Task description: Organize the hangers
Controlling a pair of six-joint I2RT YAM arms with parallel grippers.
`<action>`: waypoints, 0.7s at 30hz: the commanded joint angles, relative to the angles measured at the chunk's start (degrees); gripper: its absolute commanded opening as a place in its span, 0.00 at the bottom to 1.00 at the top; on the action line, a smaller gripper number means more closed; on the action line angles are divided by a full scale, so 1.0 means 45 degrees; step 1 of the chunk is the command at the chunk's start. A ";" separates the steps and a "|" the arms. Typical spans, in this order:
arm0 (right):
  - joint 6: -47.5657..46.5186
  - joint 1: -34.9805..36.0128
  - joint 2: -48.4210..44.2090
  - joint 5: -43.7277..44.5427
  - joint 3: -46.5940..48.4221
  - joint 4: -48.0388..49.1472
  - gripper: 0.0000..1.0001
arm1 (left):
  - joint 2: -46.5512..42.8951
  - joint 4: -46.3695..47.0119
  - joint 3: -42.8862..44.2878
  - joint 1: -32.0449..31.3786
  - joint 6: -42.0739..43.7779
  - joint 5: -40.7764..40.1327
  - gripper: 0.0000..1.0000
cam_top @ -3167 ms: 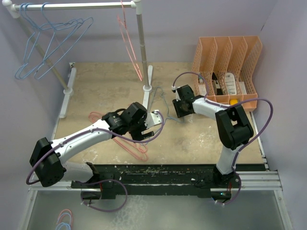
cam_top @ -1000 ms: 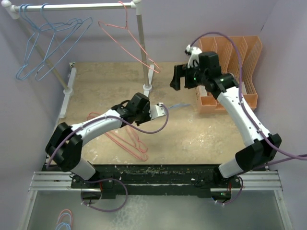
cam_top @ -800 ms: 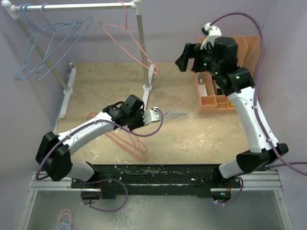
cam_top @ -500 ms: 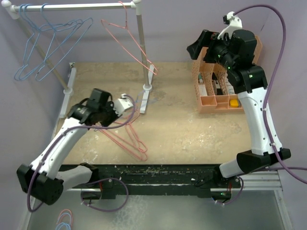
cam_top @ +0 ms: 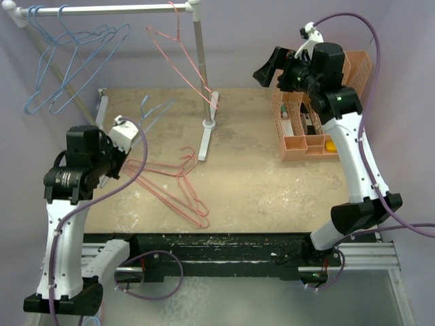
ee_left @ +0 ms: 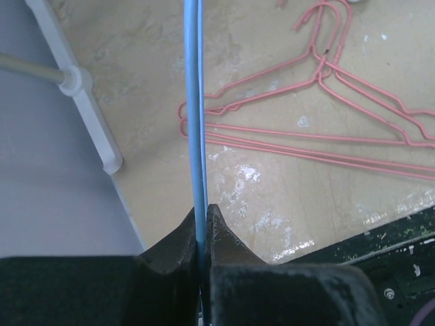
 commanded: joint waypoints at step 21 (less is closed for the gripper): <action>0.0267 -0.0044 -0.1237 -0.1518 -0.1844 0.1737 1.00 | 0.9828 -0.1162 1.3447 0.3362 -0.1343 0.4117 0.00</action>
